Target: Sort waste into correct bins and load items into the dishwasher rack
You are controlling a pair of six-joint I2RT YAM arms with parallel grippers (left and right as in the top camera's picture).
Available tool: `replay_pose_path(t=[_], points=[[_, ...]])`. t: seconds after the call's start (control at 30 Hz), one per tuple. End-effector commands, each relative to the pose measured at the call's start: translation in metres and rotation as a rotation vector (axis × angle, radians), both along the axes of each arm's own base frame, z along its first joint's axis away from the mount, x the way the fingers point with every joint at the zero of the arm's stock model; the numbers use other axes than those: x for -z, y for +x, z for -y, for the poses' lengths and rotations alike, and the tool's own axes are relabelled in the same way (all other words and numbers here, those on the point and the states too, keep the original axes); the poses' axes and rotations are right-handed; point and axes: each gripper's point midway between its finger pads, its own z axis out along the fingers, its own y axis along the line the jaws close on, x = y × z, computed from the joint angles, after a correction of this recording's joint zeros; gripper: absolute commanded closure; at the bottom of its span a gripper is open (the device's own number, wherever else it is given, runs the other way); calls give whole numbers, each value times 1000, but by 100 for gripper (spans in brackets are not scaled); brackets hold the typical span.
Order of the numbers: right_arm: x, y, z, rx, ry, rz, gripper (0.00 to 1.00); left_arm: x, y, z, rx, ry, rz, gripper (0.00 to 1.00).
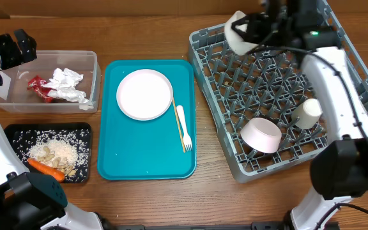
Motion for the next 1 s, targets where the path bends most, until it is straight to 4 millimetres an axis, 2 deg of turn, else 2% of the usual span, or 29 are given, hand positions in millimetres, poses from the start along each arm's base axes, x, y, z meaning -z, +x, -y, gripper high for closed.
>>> replay_pose_path(t=[0.0, 0.17, 0.3, 0.43, 0.97], points=[[-15, -29, -7, -223, 207, 6, 96, -9, 1, 3, 1, -6, 24, 0], [-3, -42, 3, -358, 368, 11, 96, -9, 1, 3, 1, -6, 24, 0], [20, -41, 4, -370, 391, -5, 96, -9, 1, 3, 0, -6, 24, 0], [26, -43, 2, -428, 435, 19, 96, -9, 1, 3, 1, -6, 24, 0], [67, -29, -1, -402, 423, -28, 96, -9, 1, 3, 1, -6, 24, 0]])
